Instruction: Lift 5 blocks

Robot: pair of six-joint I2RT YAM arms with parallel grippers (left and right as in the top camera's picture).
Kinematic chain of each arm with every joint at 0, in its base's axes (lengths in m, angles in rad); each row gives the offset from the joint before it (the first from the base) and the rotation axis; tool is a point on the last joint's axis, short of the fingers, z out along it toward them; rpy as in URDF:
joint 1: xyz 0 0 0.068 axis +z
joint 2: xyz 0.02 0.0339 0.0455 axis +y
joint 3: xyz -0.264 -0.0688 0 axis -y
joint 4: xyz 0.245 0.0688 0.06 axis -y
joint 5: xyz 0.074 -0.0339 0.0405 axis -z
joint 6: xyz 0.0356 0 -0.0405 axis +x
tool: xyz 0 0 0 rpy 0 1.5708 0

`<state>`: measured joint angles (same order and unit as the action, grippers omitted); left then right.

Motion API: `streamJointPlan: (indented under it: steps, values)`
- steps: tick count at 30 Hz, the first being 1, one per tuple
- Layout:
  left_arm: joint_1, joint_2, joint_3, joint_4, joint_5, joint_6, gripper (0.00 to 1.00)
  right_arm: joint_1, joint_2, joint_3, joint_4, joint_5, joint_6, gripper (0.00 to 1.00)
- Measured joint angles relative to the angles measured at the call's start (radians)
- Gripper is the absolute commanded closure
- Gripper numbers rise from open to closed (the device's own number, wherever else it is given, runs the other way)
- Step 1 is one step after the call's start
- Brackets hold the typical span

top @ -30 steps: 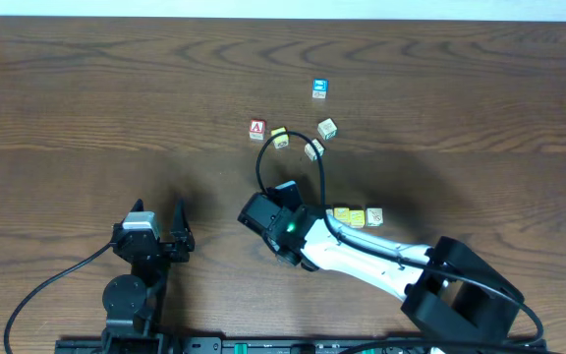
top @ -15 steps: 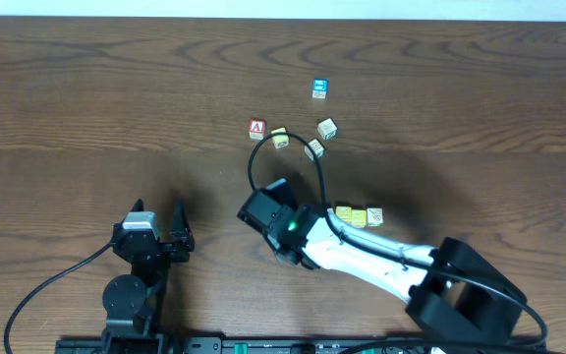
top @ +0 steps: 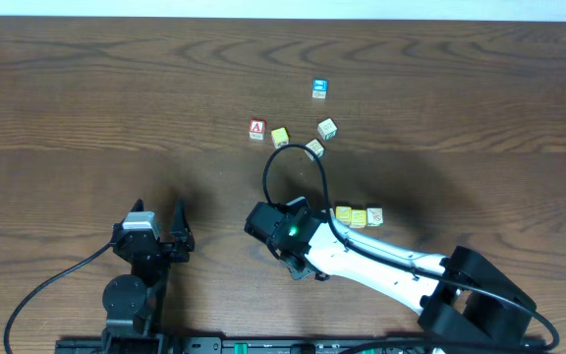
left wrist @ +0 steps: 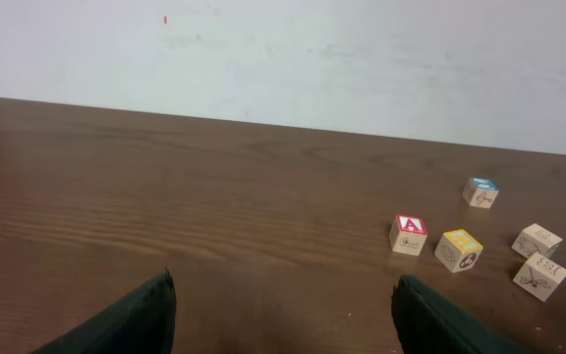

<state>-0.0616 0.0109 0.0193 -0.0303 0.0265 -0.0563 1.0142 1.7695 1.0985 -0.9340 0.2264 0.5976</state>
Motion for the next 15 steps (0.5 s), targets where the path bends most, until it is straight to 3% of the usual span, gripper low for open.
streamJointPlan:
  steps: [15]
  values:
    - [0.000,0.000,0.000,0.000,0.000,0.000,0.29,0.000,-0.001,-0.108,0.120,-0.006,0.075,0.99]
